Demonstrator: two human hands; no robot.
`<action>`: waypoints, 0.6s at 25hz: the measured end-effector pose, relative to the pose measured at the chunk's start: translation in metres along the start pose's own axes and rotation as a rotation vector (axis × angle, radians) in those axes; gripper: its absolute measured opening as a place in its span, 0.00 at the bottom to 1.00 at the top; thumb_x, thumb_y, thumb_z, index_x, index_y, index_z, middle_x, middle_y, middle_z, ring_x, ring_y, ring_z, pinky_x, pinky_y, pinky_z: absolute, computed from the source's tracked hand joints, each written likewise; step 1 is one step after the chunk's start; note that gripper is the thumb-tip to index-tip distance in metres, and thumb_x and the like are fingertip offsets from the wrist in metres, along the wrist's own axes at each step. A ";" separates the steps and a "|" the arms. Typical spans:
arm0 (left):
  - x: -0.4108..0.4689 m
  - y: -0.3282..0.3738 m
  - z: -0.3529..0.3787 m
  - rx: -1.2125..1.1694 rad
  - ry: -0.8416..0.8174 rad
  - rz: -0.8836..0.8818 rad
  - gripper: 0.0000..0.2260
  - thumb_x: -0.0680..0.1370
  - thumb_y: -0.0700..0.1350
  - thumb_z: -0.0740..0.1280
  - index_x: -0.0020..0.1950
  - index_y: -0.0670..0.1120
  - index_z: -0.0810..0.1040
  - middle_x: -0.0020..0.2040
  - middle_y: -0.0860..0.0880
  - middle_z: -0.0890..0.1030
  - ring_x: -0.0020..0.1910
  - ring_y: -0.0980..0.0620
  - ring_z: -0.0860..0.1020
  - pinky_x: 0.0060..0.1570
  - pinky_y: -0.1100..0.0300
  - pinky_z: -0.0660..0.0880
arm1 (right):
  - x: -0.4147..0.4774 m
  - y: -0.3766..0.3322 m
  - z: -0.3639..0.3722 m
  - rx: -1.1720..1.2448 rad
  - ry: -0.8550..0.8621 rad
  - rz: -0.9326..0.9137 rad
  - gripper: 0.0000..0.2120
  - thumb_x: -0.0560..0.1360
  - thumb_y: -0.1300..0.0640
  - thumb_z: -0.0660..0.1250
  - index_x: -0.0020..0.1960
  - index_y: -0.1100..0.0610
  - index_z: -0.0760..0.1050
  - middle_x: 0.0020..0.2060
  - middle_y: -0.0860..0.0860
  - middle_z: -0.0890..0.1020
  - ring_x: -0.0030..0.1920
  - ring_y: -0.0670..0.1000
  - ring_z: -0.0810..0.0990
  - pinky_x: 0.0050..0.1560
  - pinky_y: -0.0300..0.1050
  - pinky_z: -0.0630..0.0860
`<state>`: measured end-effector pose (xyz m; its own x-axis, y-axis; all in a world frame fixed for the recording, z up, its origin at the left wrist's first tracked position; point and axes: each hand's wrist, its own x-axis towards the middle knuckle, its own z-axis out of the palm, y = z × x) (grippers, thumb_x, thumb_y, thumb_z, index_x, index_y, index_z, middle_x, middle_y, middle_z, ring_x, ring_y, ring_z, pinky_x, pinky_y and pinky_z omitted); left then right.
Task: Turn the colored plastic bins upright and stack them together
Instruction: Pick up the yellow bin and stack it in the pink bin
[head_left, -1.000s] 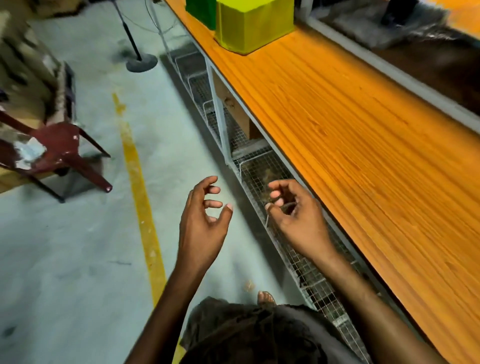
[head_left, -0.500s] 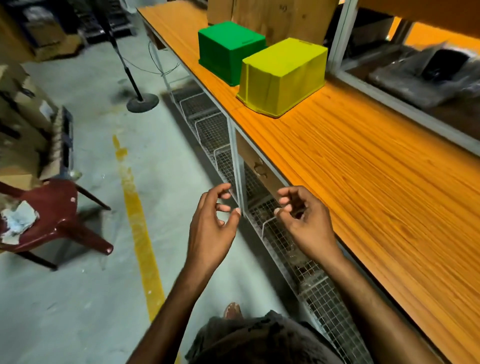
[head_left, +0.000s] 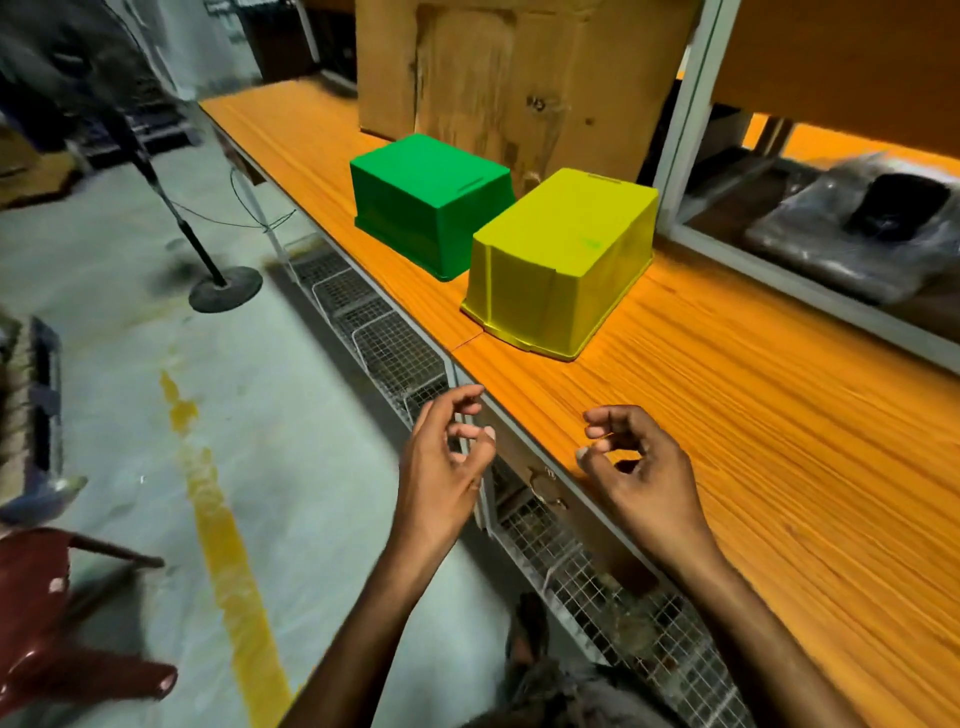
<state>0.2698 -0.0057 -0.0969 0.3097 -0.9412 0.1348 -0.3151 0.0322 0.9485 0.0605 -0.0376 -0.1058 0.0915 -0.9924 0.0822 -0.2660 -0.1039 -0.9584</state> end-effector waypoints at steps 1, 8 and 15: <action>0.026 -0.006 0.003 -0.002 -0.011 -0.004 0.16 0.80 0.40 0.70 0.65 0.54 0.77 0.59 0.48 0.79 0.49 0.60 0.79 0.42 0.72 0.75 | 0.025 0.007 0.006 -0.008 0.015 0.005 0.15 0.75 0.62 0.73 0.56 0.46 0.78 0.49 0.44 0.83 0.50 0.46 0.82 0.43 0.41 0.78; 0.181 -0.033 0.014 0.000 -0.071 -0.049 0.21 0.78 0.48 0.73 0.70 0.52 0.74 0.64 0.53 0.79 0.61 0.56 0.79 0.51 0.64 0.78 | 0.158 0.030 0.042 -0.016 0.186 0.098 0.20 0.72 0.59 0.77 0.60 0.46 0.76 0.53 0.43 0.83 0.55 0.46 0.82 0.40 0.36 0.76; 0.290 -0.088 0.032 0.191 -0.315 -0.124 0.39 0.76 0.37 0.72 0.82 0.50 0.58 0.80 0.48 0.65 0.78 0.48 0.66 0.75 0.51 0.66 | 0.208 0.054 0.070 -0.137 0.267 0.220 0.35 0.71 0.57 0.78 0.74 0.47 0.69 0.68 0.44 0.79 0.64 0.46 0.79 0.64 0.48 0.78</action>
<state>0.3588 -0.2919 -0.1498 0.0743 -0.9921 -0.1006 -0.4635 -0.1237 0.8774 0.1319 -0.2446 -0.1597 -0.2312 -0.9722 -0.0363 -0.3787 0.1244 -0.9171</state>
